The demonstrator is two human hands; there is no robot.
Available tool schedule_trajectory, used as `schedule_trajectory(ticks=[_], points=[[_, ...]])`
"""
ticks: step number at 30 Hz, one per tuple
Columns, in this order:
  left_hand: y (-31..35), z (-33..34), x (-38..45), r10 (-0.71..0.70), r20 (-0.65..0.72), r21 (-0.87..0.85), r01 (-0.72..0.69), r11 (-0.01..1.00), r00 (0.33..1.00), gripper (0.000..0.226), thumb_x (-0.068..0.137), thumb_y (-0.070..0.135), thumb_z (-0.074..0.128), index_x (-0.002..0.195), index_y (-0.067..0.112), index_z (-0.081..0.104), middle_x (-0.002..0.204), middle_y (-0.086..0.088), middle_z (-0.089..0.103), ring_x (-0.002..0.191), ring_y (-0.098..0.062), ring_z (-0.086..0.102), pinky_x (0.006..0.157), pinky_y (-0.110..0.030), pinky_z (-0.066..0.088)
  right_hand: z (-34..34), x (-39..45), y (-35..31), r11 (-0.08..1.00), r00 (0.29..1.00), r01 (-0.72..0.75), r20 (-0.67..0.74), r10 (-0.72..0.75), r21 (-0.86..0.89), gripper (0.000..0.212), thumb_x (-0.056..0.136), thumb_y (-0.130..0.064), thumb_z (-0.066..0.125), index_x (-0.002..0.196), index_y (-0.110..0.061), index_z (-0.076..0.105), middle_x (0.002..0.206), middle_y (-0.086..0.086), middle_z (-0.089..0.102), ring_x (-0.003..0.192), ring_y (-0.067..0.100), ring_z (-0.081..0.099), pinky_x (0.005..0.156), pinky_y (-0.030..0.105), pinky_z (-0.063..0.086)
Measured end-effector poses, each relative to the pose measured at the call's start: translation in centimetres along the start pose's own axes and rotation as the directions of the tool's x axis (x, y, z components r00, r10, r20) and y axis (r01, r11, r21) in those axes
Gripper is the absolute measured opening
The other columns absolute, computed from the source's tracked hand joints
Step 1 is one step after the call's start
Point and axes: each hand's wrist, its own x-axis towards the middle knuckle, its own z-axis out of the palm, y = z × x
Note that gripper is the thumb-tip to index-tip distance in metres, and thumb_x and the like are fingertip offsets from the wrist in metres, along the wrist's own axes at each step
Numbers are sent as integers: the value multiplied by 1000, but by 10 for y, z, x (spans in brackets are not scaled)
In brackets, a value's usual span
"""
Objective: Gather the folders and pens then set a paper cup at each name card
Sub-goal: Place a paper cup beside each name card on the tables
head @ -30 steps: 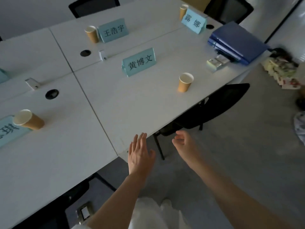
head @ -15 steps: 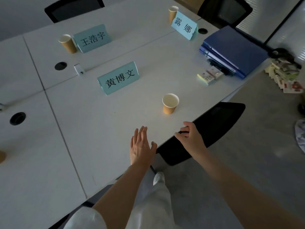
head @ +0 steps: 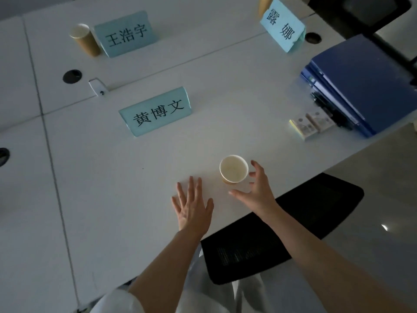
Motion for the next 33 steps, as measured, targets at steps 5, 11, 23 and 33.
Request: schedule_trajectory(ticks=[5, 11, 23, 33], points=[[14, 15, 3, -112, -61, 47, 115, 992, 992, 68, 99, 49, 33, 155, 30, 0, 163, 9, -12, 147, -26, -23, 117, -54, -9, -4, 26, 4, 990, 983, 135, 130, -130, -28, 98, 63, -22, 87, 143, -24, 29, 129, -4, 37, 125, 16, 42, 105, 37, 40], [26, 23, 0, -207, -129, 17, 211, 977, 970, 64, 100, 42, 34, 155, 32, 4, 163, 11, -7, 149, -23, -18, 119, -53, -5, -13, 45, 7, 984, 950, 179, 255, -179, 26, 77, 63, -27, 85, 129, -23, 44, 121, 1, 48, 118, 18, 48, 102, 38, 44], [70, 8, 30, -353, -231, -102, 338, 936, 907, 61, 100, 38, 37, 154, 22, 14, 164, 3, -2, 150, -25, -12, 121, -45, 0, -48, 100, -18, 967, 908, 256, 338, -248, 22, 69, 70, -20, 81, 126, -20, 43, 125, 0, 54, 112, 18, 57, 93, 34, 49], [65, -30, 129, -313, -257, -138, 285, 948, 914, 62, 99, 41, 36, 154, 22, 13, 164, 4, 0, 150, -26, -11, 120, -51, 0, -16, 203, -92, 953, 914, 304, 287, -286, -19, 69, 69, -22, 79, 127, -20, 43, 125, 3, 54, 113, 21, 56, 95, 40, 49]])
